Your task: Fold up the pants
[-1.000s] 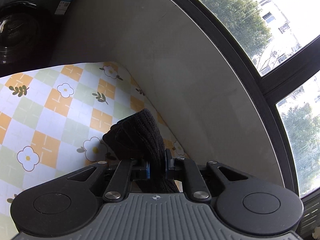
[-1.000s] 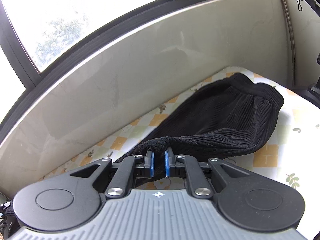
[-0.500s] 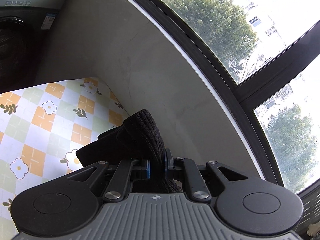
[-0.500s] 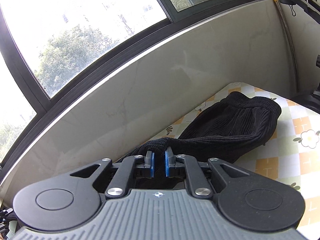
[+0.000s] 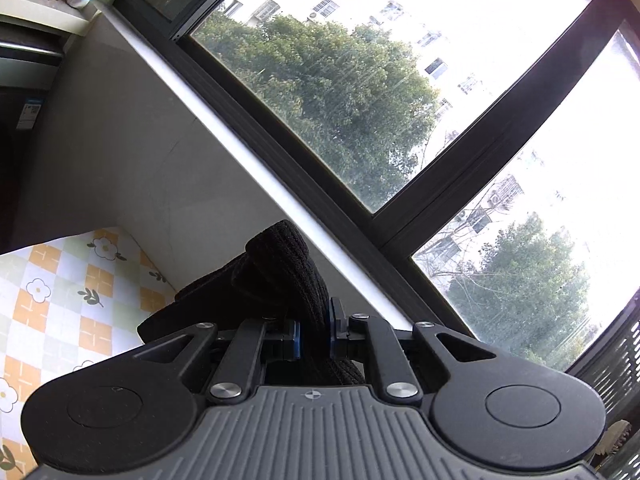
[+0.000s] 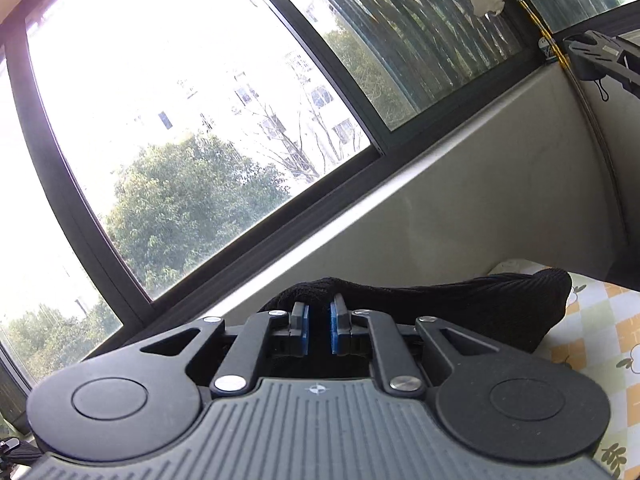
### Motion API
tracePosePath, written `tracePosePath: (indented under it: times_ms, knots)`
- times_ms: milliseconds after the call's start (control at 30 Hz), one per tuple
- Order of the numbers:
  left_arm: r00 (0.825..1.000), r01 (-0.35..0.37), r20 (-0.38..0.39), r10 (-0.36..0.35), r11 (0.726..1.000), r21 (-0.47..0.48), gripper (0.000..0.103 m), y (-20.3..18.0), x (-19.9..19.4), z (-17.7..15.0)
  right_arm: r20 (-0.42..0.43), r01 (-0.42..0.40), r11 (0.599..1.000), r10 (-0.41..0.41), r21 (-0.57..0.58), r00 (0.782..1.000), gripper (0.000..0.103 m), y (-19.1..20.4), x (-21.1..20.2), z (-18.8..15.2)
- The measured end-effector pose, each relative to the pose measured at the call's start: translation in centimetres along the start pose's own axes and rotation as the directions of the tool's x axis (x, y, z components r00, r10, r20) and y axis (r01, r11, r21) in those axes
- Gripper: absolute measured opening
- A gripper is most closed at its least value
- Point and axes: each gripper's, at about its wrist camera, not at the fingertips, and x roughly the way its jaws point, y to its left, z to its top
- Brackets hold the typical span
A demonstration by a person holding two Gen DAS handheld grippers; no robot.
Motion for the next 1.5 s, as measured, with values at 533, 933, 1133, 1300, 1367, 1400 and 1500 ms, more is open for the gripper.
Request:
tracePosePath:
  times_ms: [533, 933, 1133, 1300, 1367, 1400, 1500]
  knots:
    - [0.993, 0.034, -0.111, -0.047, 0.993, -0.111, 0.013, -0.3, -6.4, 1.2, 0.087, -0.028, 0.989, 0.04, -0.145, 0.995, 0.01, 5.4, -5.7, 6.6]
    - [0.843, -0.5, -0.38, 0.38, 0.813, -0.297, 0.013, 14.8, 0.2, -7.4, -0.429, 0.069, 0.984, -0.135, -0.166, 0.893, 0.01, 3.3, 21.3, -10.9]
    - [0.852, -0.508, -0.319, 0.414, 0.802, -0.315, 0.013, 17.0, 2.9, -5.0, -0.462, 0.07, 0.978, -0.155, -0.197, 0.873, 0.01, 4.6, 28.9, -13.5]
    - [0.821, -0.555, -0.36, 0.444, 0.771, -0.313, 0.013, 19.1, 10.0, -3.7, -0.507, 0.09, 0.967, -0.204, -0.24, 0.838, 0.01, 4.8, 34.5, -16.4]
    - [0.799, -0.583, -0.383, 0.463, 0.753, -0.305, 0.013, 20.4, 13.1, -3.7, -0.521, 0.105, 0.962, -0.226, -0.251, 0.823, 0.01, 4.5, 36.3, -17.5]
    - [0.791, -0.592, -0.393, 0.469, 0.75, -0.297, 0.013, 20.9, 14.6, -3.7, -0.526, 0.111, 0.958, -0.24, -0.264, 0.816, 0.01, 4.5, 36.9, -18.5]
    - [0.774, -0.606, -0.404, 0.488, 0.756, -0.249, 0.013, 21.7, 17.8, -4.0, -0.534, 0.119, 0.948, -0.267, -0.294, 0.802, 0.01, 4.2, 39.0, -20.2]
